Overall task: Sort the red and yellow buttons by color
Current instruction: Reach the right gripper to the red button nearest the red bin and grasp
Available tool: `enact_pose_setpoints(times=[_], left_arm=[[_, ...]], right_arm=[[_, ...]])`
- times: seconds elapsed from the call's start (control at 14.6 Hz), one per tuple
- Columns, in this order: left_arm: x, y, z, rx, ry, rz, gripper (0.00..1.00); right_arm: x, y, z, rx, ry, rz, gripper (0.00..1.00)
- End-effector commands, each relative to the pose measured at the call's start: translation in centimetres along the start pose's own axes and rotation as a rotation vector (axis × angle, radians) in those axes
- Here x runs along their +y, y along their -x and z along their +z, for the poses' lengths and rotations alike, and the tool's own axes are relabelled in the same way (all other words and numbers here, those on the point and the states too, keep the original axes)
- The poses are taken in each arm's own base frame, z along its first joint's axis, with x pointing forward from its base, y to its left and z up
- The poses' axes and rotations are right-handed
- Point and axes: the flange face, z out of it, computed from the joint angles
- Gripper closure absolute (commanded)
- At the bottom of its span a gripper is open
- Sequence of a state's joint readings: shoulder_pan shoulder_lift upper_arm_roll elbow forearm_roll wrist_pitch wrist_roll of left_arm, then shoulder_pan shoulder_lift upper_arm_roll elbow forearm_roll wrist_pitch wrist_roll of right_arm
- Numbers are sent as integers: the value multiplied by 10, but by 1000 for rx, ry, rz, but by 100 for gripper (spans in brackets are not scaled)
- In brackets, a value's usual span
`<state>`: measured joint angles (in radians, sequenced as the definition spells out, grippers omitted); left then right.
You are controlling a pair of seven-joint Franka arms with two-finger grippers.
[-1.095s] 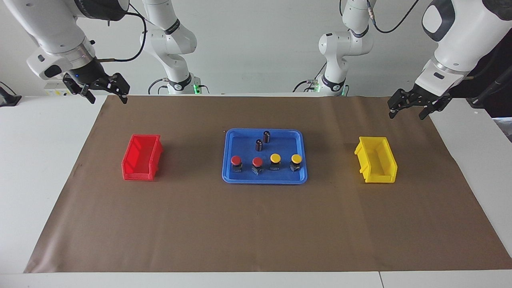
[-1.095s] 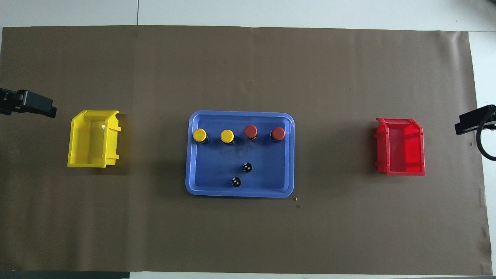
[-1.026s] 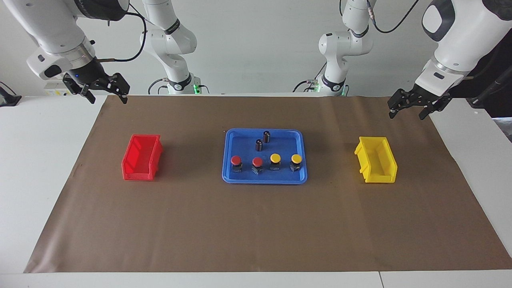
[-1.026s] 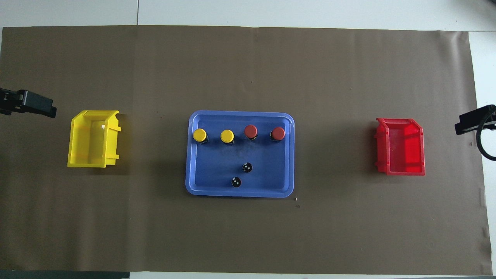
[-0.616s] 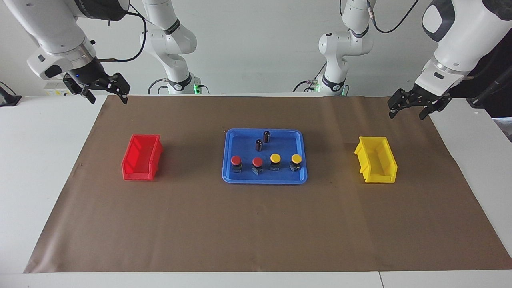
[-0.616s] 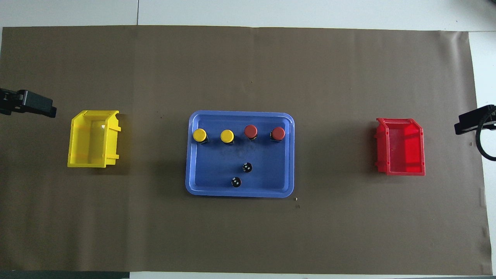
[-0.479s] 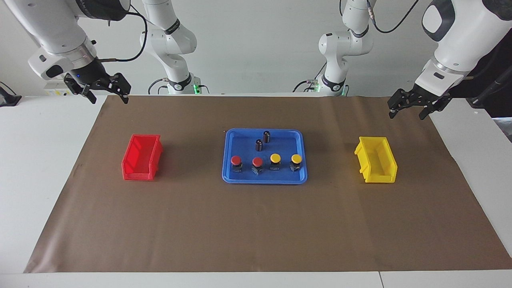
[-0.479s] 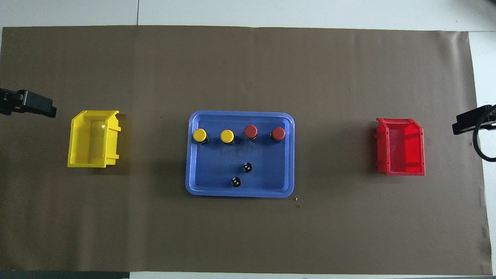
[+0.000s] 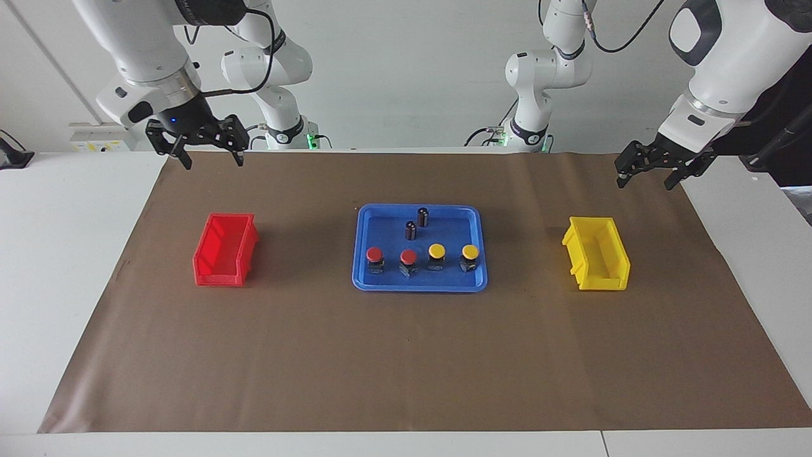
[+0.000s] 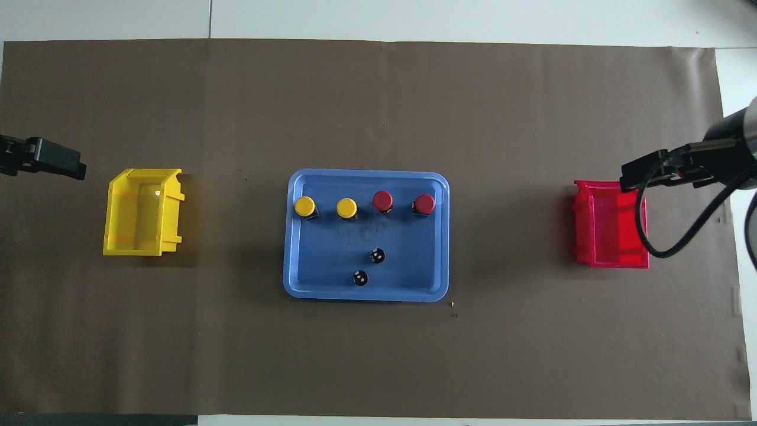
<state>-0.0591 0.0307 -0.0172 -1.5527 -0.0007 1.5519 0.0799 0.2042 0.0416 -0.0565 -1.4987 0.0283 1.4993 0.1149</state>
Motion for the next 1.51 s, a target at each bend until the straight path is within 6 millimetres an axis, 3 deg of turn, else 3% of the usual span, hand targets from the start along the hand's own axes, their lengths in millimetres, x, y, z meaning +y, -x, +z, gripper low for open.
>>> enact_pose_setpoints(times=[0.0,0.14,0.21,0.48,0.62,0.96,1.23,1.44], left_arm=[[-2,10,-1,-7,12,10,0],[-2,10,-1,-7,12,10,0],[-2,10,-1,-7,12,10,0],[-2,10,-1,-6,12,10,0],[-2,10,-1,-7,12,10,0],[-2,10,-1,-7,12,10,0],[-2,10,-1,-7,12,10,0],[-2,10,-1,-7,12,10,0]], right_arm=[[-94,-41,55,4,-7,17,0],[-152,-58,94,85,-37,80,0],[-173,-59,127,89,-38,85,0],[-208,-42,201,99,-37,79,0],[-206,-29,229,74,-16,68,0],[-200,-10,266,78,-16,56,1],[-205,-12,280,89,-19,47,16],[-205,-15,285,95,-20,47,21]])
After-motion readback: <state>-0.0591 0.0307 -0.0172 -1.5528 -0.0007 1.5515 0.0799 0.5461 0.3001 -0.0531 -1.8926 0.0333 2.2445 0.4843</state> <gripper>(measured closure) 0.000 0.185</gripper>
